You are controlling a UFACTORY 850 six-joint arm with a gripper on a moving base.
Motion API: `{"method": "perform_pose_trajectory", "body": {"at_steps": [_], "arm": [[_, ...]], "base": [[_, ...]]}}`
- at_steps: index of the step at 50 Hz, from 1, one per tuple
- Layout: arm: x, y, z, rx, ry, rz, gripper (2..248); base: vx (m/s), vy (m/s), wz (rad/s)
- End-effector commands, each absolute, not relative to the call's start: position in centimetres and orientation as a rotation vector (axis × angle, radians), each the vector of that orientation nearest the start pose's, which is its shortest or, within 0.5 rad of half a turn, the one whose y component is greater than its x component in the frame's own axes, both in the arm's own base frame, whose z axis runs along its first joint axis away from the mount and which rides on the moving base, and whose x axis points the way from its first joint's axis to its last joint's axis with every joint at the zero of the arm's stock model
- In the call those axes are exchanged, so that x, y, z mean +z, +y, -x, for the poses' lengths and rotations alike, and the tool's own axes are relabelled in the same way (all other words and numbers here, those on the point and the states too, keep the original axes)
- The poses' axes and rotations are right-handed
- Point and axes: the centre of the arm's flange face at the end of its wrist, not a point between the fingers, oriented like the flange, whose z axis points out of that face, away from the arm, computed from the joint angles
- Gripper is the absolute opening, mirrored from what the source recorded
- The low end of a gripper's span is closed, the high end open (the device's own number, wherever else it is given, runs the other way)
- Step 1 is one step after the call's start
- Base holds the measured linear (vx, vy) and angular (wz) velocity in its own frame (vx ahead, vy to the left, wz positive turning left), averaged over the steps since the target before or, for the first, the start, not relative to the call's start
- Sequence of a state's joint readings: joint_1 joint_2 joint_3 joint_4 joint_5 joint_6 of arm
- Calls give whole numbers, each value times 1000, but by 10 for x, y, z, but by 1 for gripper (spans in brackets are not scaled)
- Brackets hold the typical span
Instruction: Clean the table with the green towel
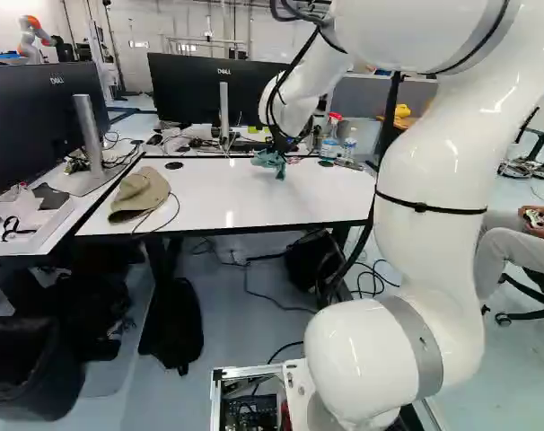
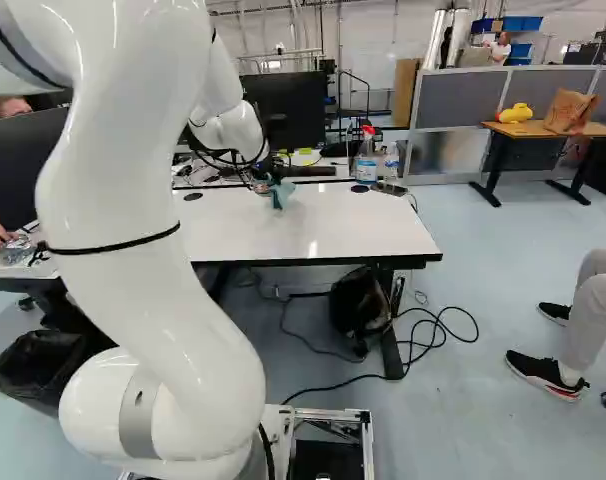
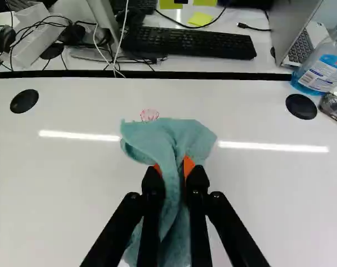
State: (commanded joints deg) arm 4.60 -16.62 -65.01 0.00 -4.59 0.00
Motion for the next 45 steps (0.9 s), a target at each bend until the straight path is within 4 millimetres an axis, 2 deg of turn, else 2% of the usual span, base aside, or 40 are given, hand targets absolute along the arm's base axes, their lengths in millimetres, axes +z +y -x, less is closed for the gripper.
{"method": "perform_pose_trajectory", "body": {"at_steps": [45], "arm": [[495,103,-667,-1214,-217,2824,55]], "base": [[0,0,0]]}}
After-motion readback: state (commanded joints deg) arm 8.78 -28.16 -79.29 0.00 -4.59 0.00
